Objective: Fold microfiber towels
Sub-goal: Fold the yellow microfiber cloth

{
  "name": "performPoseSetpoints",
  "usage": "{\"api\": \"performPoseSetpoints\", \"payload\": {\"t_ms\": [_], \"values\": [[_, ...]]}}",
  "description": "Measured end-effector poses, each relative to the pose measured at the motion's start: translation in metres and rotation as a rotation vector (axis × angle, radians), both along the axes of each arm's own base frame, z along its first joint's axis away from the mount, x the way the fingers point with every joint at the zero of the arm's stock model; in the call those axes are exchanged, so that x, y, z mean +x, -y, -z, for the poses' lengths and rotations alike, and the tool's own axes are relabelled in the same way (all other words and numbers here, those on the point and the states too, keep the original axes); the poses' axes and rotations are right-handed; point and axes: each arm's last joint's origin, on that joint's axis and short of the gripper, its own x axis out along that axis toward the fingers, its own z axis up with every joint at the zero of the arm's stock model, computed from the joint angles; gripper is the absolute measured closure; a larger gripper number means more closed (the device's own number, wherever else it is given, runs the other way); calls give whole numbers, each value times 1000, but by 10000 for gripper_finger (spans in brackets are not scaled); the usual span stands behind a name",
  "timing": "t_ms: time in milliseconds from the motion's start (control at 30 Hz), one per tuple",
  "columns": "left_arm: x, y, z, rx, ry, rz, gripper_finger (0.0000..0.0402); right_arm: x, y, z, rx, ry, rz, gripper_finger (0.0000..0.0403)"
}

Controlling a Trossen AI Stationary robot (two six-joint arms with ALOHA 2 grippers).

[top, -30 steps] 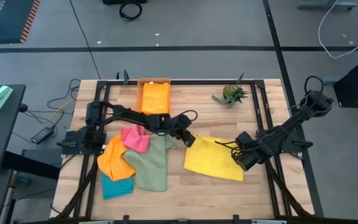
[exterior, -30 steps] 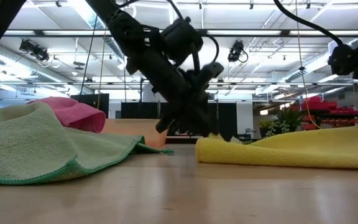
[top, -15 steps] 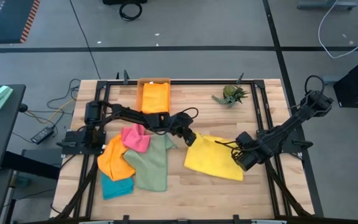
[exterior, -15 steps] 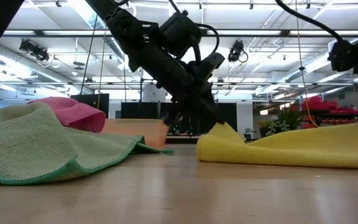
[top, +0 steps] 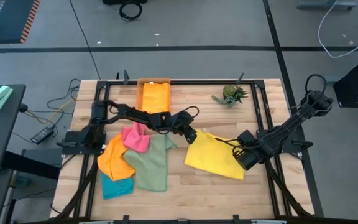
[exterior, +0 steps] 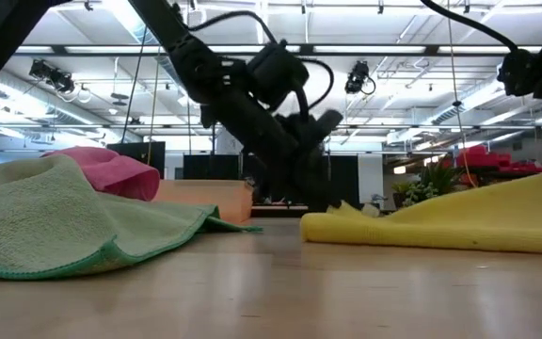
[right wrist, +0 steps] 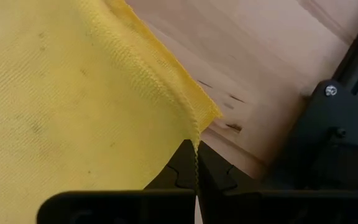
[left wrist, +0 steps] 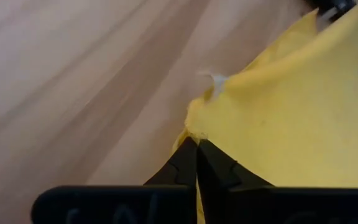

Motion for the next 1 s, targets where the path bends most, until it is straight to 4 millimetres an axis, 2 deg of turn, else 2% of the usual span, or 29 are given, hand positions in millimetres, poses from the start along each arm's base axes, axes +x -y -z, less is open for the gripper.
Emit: {"api": "performPoseSetpoints", "payload": {"t_ms": [167, 300, 533, 733, 800, 867, 1000], "values": [[0, -2, 6, -17, -14, -6, 388, 0, 0, 0, -2, 5, 1, 396], [0, -5, 6, -18, -14, -17, 390, 0, 0, 0, -3, 8, 1, 372], [-2, -4, 8, -21, -35, -17, 364, 1, 11, -2, -38, -30, 77, 276], [-2, -4, 8, -22, -48, -17, 352, 10, 14, -29, -31, -36, 92, 201], [-4, -6, 7, -26, -55, -18, 346, 17, 9, -32, -6, 47, 84, 196], [-5, -10, 2, -37, -47, -14, 338, 22, 3, -27, 23, 126, 69, 204], [-11, -19, -17, -46, -45, -28, 319, 32, -5, -9, 124, 257, 38, 265]]}}
